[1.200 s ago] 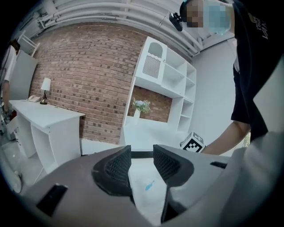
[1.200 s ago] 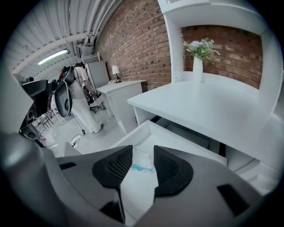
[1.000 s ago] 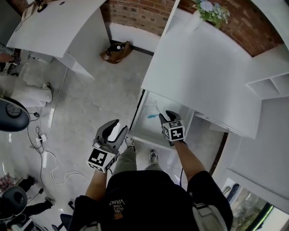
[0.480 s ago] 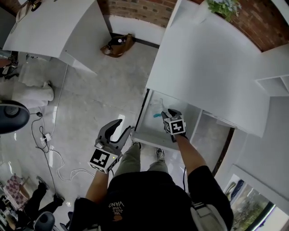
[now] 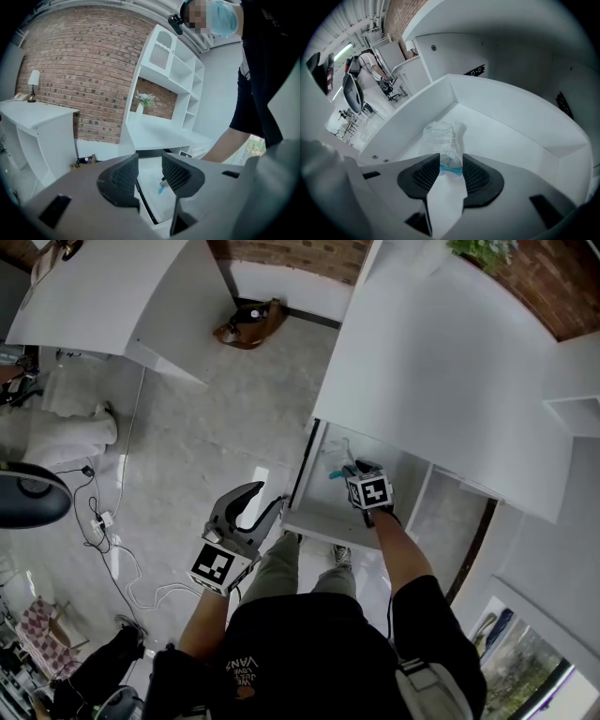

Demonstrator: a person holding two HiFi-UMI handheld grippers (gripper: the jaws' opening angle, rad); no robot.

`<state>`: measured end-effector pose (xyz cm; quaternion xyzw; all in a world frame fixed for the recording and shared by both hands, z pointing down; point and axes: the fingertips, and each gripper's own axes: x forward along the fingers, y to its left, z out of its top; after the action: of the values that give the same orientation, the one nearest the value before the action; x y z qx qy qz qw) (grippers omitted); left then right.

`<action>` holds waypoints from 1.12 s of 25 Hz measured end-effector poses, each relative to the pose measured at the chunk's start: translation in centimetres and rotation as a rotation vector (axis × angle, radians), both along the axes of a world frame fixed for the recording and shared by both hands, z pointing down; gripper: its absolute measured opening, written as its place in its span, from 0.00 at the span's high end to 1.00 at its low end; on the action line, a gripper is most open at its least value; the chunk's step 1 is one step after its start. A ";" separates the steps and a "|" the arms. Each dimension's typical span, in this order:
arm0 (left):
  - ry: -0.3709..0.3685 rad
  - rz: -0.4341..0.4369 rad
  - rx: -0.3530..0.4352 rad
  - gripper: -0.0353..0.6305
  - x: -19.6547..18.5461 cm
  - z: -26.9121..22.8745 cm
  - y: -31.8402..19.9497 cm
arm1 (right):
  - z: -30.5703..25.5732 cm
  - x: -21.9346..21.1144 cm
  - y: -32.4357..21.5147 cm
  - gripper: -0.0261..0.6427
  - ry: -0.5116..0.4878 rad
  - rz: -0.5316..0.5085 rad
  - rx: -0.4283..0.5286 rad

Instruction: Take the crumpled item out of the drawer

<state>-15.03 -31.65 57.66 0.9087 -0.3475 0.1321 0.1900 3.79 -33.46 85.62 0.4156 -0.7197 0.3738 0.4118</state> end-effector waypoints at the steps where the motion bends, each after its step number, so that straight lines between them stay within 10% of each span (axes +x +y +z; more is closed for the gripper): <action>1: -0.001 0.004 -0.001 0.74 0.0 0.0 0.0 | 0.2 -0.1 0.1 0.75 -0.003 0.005 -0.007; 28: 0.002 -0.042 0.025 0.74 0.6 -1.5 2.9 | -8.1 -1.2 0.8 0.94 -0.022 -0.150 0.136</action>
<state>-14.39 -28.73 56.18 0.9036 -0.3682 0.1227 0.1816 2.64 -32.71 77.51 0.3834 -0.7769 0.2967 0.4017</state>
